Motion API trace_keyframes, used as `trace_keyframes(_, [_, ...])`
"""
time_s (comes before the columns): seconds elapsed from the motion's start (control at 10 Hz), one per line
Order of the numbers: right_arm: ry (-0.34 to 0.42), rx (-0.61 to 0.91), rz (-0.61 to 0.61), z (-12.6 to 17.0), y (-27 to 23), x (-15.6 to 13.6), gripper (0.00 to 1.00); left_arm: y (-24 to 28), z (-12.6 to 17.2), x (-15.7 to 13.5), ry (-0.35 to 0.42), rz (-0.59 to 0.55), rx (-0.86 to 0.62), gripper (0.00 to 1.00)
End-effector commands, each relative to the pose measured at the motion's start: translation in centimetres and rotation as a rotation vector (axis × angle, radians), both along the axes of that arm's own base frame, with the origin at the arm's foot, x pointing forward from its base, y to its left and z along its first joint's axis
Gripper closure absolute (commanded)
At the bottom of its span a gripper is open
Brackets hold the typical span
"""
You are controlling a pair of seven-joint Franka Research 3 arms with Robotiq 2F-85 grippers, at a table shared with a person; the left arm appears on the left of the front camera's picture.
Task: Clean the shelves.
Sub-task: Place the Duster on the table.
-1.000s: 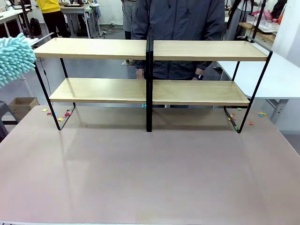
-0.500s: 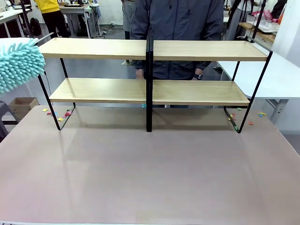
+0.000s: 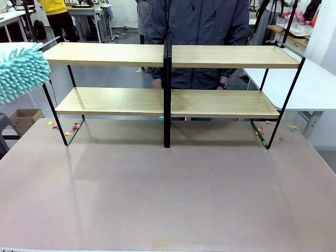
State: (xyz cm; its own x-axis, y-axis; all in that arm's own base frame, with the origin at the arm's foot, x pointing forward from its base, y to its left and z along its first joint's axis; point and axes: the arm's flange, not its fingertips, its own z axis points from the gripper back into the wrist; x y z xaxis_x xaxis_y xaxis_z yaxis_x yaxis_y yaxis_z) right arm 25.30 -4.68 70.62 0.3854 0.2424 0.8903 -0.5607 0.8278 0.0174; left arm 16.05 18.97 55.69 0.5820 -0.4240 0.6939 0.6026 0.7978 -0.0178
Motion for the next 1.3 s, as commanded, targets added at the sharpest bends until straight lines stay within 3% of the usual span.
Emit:
trace_keyframes(0.0, [-0.006, 0.006, 0.007, 0.1, 0.1, 0.0, 0.00, -0.1, 0.3, 0.1, -0.017, -0.005, 0.007, 1.00])
trace_keyframes(0.4, [-0.006, 0.006, 0.007, 0.1, 0.1, 0.0, 0.00, -0.1, 0.3, 0.1, -0.017, -0.005, 0.007, 1.00])
trace_keyframes(0.5, [0.000, 0.000, 0.000, 0.0, 0.0, 0.0, 0.00, 0.0, 0.0, 0.0, 0.000, 0.000, 0.000, 0.87])
trace_keyframes(0.6, [0.129, -0.007, 0.097, -0.8, 1.5, -0.3, 0.00, -3.0, 0.5, 1.6, 0.094, -0.345, -0.070, 0.87])
trace_keyframes(0.7, [0.309, 0.071, 0.087, -4.5, 3.5, 0.5, 0.00, -5.8, -0.5, 3.2, 0.274, -0.629, -0.067, 0.87])
trace_keyframes(0.8, [0.540, 0.253, 0.044, -9.7, 4.8, 1.3, 0.00, -7.6, -2.0, 4.2, 0.398, -0.795, -0.056, 0.87])
trace_keyframes(0.9, [0.702, 0.352, -0.138, -15.6, 5.7, 1.3, 0.00, -9.2, -3.2, 5.0, 0.468, -0.874, -0.046, 0.87])
trace_keyframes(1.0, [0.815, 0.573, -0.205, -18.7, 4.8, 0.8, 0.00, -10.7, -4.2, 5.8, 0.502, -0.937, -0.042, 0.87])
trace_keyframes(1.1, [0.890, 0.772, -0.250, -20.2, 3.1, -0.2, 0.00, -12.5, -5.5, 6.8, 0.535, -0.976, -0.028, 0.87])
trace_keyframes(1.2, [0.911, 0.841, -0.423, -21.4, 0.5, -0.8, 0.00, -14.5, -7.3, 8.5, 0.592, -1.017, -0.039, 0.87])
